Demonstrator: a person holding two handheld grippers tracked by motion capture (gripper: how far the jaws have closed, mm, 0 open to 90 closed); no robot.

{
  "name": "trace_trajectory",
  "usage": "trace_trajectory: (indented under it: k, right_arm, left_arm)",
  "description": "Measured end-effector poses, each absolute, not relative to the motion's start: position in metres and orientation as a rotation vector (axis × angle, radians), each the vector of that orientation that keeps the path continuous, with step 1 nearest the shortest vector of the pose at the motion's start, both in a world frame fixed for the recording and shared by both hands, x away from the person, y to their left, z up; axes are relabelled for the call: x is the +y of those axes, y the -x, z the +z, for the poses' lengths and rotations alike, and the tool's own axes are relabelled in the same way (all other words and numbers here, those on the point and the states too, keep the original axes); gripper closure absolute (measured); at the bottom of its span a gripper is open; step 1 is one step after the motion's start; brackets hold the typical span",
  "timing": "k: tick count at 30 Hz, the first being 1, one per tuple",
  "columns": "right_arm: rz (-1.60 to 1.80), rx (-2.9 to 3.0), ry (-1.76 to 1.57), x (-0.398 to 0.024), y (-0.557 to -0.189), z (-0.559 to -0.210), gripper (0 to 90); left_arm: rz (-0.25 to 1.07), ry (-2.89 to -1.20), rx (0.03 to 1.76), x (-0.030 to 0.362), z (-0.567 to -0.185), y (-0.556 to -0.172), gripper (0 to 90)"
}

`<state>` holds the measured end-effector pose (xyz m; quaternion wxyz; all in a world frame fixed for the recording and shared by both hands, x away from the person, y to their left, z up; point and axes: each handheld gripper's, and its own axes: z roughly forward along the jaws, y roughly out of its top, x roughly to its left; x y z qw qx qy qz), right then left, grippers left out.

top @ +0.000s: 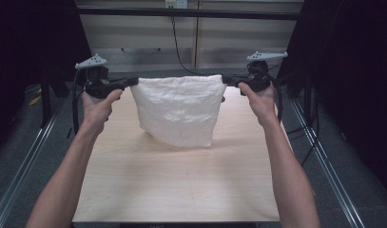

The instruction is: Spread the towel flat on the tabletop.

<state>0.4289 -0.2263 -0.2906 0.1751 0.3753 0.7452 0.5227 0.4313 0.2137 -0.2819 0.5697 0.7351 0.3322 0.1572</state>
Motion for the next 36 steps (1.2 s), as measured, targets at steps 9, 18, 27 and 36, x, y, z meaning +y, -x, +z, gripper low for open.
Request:
trace_trajectory:
  k: [9, 18, 27, 36]
  right_arm:
    - [1.513, 2.049, -1.039, -0.234, -0.424, -0.281, 87.6]
    - [1.524, 2.123, -1.092, -0.251, -0.386, -0.354, 87.6]
    - [1.534, 2.191, -1.090, -0.251, -0.345, -0.395, 87.5]
    - [1.530, 2.248, -1.068, -0.246, -0.310, -0.415, 87.4]
  left_arm:
    - [0.400, -1.732, 0.691, 0.191, -0.285, -0.424, 88.9]
    - [0.312, -1.760, 0.692, 0.192, -0.353, -0.395, 88.9]
    - [0.252, -1.796, 0.705, 0.198, -0.396, -0.363, 88.9]
    - [0.191, -1.792, 0.711, 0.213, -0.427, -0.329, 88.8]
